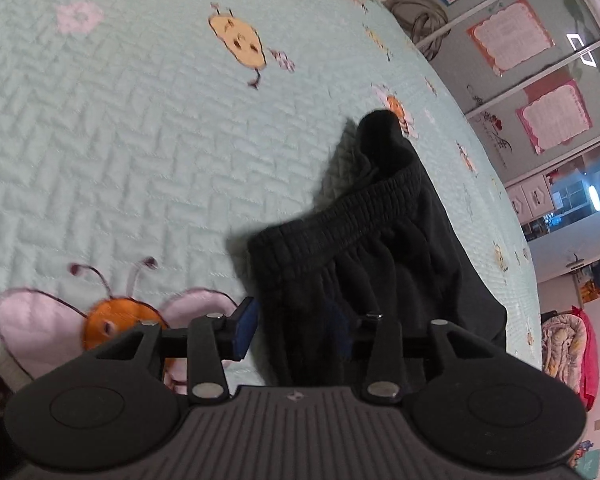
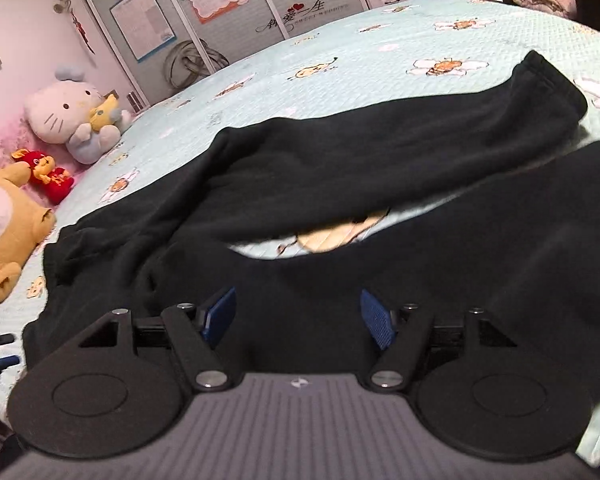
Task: Fold clothes
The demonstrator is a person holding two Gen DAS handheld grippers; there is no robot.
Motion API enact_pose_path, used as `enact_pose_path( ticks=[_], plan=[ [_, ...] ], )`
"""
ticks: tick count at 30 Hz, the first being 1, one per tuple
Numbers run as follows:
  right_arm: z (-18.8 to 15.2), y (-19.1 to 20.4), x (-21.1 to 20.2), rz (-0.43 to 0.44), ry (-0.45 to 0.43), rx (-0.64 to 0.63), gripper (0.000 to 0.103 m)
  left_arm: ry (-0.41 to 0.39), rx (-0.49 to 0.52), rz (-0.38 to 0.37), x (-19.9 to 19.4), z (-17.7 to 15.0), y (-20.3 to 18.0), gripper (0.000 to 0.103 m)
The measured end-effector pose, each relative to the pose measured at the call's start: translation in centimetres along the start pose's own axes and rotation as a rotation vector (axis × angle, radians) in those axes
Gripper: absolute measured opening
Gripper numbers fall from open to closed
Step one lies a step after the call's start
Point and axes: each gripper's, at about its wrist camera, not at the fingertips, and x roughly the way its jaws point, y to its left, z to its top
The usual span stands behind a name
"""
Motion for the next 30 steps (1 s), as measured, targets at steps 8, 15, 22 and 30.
enact_pose_path(
  ticks=[8,15,22,30],
  plan=[
    [-1.6,-2.0,-1.6,-0.035,0.022,0.098,0.069,0.011,-0.065,0.097,3.3,0.1,-1.6,0.013],
    [-1.7,-2.4,-4.5,-0.017,-0.052,0.103,0.069,-0.199,-0.052,-0.166,-12.2,-2.4,-0.7,0.007],
    [-0.7,-0.5,-4.6,0.075,-0.103,0.088,0.069,-0.165,-0.209,-0.071,-14.7,-4.7,8.0,0.01],
    [2.4,2.2,-2.9,0.065,-0.129,0.032,0.07,-0.08,-0.177,0.062,-12.8,-5.9,9.5,0.022]
  ],
)
